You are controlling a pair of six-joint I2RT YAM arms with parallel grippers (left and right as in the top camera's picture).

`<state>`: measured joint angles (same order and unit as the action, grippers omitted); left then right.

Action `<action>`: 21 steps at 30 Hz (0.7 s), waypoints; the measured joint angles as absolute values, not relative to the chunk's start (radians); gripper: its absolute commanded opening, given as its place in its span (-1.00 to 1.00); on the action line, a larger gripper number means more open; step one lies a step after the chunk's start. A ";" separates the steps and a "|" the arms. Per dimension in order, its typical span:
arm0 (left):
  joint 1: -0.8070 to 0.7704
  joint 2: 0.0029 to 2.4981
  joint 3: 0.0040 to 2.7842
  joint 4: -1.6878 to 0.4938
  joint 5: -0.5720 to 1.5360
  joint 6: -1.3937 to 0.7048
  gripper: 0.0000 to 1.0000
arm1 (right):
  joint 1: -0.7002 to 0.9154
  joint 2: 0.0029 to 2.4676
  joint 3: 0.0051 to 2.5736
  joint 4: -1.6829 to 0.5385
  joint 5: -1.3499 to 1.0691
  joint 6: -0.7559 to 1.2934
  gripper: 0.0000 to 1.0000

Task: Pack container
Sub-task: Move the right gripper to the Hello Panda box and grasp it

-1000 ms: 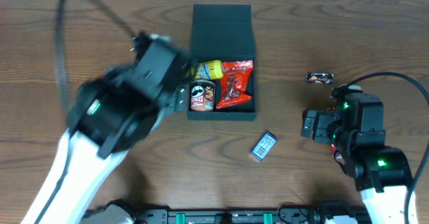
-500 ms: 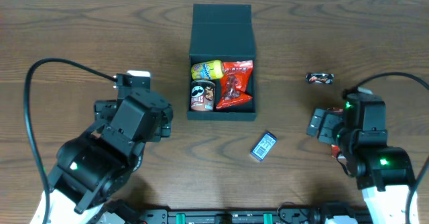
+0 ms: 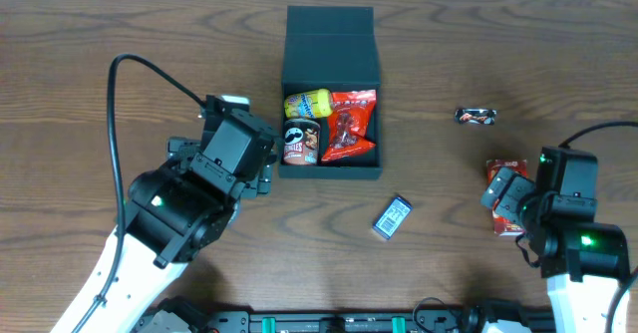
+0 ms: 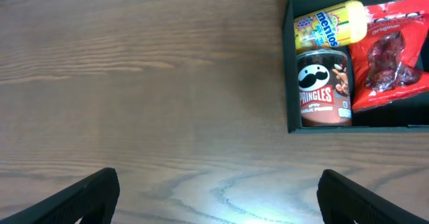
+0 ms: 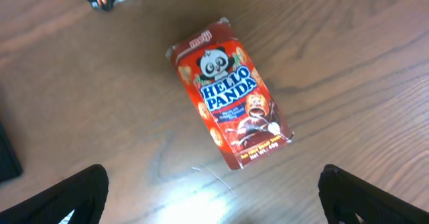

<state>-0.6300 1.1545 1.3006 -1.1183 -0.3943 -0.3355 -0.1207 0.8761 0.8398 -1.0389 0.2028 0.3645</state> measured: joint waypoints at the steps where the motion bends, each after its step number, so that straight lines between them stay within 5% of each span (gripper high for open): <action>1: -0.630 1.155 1.301 -1.118 -0.392 -0.336 0.90 | -0.121 0.877 0.840 -1.046 0.203 0.358 0.99; 21: -0.630 1.155 1.301 -1.112 -0.332 -0.336 0.90 | -0.208 1.116 0.881 -1.140 0.176 0.076 0.99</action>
<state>-0.6300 1.1549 1.3006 -1.1118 -0.3325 -0.3359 -0.2081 1.1164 0.8810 -1.1397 0.1764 0.0765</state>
